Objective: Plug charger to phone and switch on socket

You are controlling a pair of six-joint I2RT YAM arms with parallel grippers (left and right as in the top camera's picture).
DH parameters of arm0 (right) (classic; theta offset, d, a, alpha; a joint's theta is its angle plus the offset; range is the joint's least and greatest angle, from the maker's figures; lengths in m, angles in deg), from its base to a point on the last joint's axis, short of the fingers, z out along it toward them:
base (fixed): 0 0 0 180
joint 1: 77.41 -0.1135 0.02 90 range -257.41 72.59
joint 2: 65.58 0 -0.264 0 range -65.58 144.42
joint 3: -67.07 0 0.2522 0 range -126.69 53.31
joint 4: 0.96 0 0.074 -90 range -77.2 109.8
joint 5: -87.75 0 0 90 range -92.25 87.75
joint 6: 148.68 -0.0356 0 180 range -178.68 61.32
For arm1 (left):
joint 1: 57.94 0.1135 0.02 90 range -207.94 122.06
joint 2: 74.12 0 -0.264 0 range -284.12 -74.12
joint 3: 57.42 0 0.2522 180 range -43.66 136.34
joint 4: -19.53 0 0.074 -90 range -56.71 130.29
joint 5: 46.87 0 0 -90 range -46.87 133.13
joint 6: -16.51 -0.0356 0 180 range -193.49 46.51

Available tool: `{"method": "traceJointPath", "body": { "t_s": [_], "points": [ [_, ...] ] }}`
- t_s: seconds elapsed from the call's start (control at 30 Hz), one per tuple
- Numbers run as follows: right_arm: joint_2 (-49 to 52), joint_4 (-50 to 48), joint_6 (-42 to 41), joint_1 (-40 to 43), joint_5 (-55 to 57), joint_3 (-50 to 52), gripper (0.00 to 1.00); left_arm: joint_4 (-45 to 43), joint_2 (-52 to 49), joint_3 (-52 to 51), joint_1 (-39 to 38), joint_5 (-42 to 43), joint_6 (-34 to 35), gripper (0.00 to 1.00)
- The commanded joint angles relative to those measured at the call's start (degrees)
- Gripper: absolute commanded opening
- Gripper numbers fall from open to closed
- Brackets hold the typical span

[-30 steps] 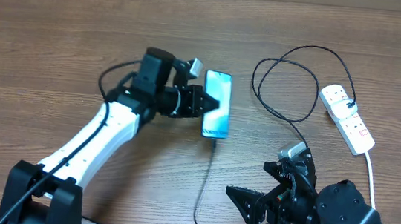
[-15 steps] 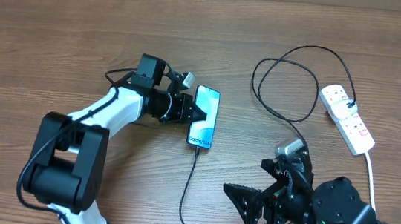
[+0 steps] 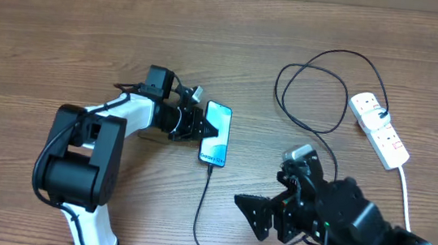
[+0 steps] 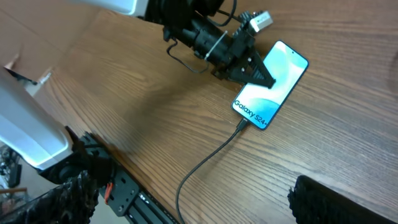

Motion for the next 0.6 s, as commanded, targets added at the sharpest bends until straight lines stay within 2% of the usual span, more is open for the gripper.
{"method": "traceJointPath", "body": {
  "t_s": [0.0,0.13,0.3,0.4,0.57],
  "points": [
    [1.2,-0.2,-0.1,0.1,0.2,-1.0,1.0,0.5,-1.7,1.4,0.0,-2.7,0.6,0.04],
    [2.6,-0.2,-0.1,0.1,0.2,-1.0,1.0,2.4,-1.8,1.4,0.0,-6.6,0.6,0.05],
    [4.3,-1.7,-0.1,0.1,0.2,-1.0,1.0,5.5,-1.8,1.4,-0.1,-11.3,0.6,0.15],
    [5.1,-2.5,-0.1,0.1,0.2,-1.0,1.0,6.6,-1.8,1.4,-0.1,-12.4,0.6,0.17],
    [6.2,-3.4,-0.1,0.1,0.2,-1.0,1.0,7.6,-1.8,1.4,-0.1,-13.9,0.6,0.28]
  ]
}}
